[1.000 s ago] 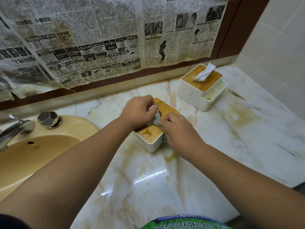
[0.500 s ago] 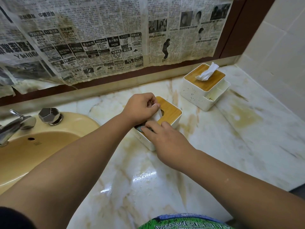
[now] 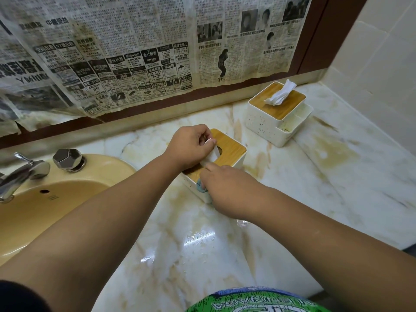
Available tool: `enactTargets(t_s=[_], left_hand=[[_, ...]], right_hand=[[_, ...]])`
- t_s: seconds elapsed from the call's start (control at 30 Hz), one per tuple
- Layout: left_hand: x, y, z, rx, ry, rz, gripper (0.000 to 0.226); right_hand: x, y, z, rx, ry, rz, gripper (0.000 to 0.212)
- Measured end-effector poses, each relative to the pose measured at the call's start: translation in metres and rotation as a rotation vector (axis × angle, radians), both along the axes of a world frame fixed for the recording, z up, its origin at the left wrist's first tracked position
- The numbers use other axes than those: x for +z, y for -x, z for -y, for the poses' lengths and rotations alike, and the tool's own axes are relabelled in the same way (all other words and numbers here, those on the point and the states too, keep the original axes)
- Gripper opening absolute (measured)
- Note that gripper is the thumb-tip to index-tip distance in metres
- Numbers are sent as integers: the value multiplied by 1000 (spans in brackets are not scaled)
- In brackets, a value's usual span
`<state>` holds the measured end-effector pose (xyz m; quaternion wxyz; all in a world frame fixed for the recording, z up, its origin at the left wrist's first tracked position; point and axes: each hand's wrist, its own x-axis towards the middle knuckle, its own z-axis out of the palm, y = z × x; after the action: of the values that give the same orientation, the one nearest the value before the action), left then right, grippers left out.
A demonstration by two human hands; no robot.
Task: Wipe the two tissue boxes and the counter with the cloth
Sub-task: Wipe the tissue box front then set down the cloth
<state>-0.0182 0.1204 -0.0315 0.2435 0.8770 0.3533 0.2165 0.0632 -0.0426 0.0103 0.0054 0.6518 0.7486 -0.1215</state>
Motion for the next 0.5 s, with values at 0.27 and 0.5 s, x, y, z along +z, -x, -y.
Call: enactTargets(t_s=[0.27, 0.5], left_hand=[[1, 1, 2, 0, 33, 23, 12], [2, 1, 1, -5, -26, -28, 11]], right_hand=[[-9, 16, -1, -8, -176, -49, 38], [-32, -15, 29, -57, -229, -372, 31]])
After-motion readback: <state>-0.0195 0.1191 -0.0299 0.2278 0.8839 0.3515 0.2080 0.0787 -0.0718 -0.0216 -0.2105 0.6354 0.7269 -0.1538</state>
